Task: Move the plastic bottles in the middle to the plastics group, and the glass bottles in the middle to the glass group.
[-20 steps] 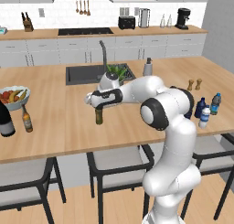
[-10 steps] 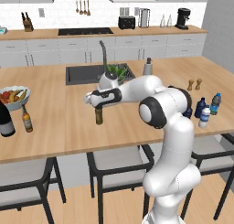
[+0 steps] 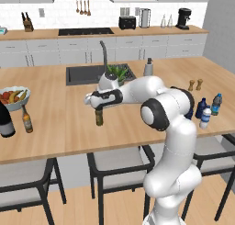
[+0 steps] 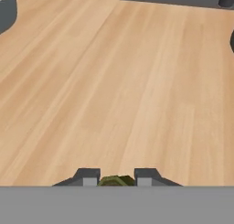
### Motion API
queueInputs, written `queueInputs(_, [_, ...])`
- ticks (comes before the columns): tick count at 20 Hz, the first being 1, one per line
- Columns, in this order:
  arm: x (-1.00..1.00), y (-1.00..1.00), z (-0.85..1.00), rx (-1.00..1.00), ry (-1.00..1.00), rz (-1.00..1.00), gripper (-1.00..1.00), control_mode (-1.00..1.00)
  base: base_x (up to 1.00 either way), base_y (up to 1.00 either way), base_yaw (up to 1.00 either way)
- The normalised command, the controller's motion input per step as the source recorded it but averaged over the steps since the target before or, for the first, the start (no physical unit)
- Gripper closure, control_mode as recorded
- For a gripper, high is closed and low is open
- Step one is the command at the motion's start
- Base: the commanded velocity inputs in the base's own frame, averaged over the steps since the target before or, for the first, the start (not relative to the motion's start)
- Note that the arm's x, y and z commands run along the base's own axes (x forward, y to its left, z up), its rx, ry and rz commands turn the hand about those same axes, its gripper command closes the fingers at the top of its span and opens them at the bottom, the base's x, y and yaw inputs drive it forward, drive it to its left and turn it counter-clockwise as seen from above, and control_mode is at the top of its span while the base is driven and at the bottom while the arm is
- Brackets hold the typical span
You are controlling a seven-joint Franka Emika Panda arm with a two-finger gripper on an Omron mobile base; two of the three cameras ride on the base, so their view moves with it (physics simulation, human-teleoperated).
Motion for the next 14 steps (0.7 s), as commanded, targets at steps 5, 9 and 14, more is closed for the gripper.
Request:
queueInputs(5, [-0.48,0.12,0.19,0.06,0.0,0.02,1.0,-1.0,0.0,0.0,0.0])
queueInputs(9, [-0.36,0.68,0.43,0.07,0.0,0.15,1.0,-1.0,0.0,0.0,0.0])
queueInputs(14, [-0.34,0.93,0.29,0.02,0.0,0.16,1.0,-1.0,0.0,0.0,0.0])
